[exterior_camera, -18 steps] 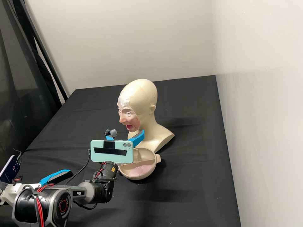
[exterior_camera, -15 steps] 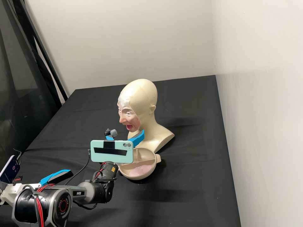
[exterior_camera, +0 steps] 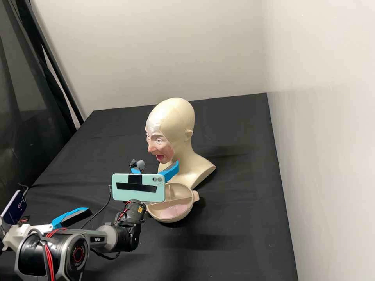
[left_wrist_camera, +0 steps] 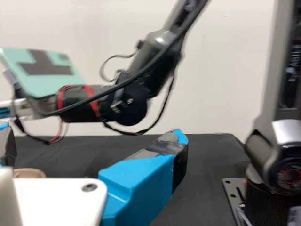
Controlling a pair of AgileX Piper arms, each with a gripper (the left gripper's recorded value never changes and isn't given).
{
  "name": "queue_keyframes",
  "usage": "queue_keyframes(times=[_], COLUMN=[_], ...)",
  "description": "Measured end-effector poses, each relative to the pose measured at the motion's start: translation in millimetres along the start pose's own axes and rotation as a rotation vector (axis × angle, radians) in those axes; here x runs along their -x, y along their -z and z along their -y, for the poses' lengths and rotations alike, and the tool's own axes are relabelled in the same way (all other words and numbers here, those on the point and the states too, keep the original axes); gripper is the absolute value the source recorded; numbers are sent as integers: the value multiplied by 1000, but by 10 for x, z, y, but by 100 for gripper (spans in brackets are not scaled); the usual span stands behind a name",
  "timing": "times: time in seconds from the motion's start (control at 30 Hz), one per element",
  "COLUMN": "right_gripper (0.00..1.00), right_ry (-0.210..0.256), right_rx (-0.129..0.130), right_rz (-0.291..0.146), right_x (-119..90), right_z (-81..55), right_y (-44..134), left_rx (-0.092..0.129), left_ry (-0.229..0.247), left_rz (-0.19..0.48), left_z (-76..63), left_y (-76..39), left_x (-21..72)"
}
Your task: Feed the grandma with a spoon
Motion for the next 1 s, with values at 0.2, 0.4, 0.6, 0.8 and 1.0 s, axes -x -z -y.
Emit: queue_keyframes(times=[0.2, 0.4, 0.6, 0.8, 1.0], right_gripper=[100, 100, 100, 100, 100], right_ry=[0, 0, 0, 0, 0], right_rx=[0, 0, 0, 0, 0], right_rz=[0, 0, 0, 0, 0], right_x=[0, 0, 0, 0, 0], right_z=[0, 0, 0, 0, 0], right_y=[0, 0, 0, 0, 0], left_rx=[19, 48, 57, 68, 79], left_ry=[34, 59, 78, 90, 107], left_rz=[-71, -161, -236, -279, -329], left_z=[100, 183, 247, 282, 343], left_y=[212, 486, 715, 882, 1036], left_x=[-5, -1, 18, 47, 76])
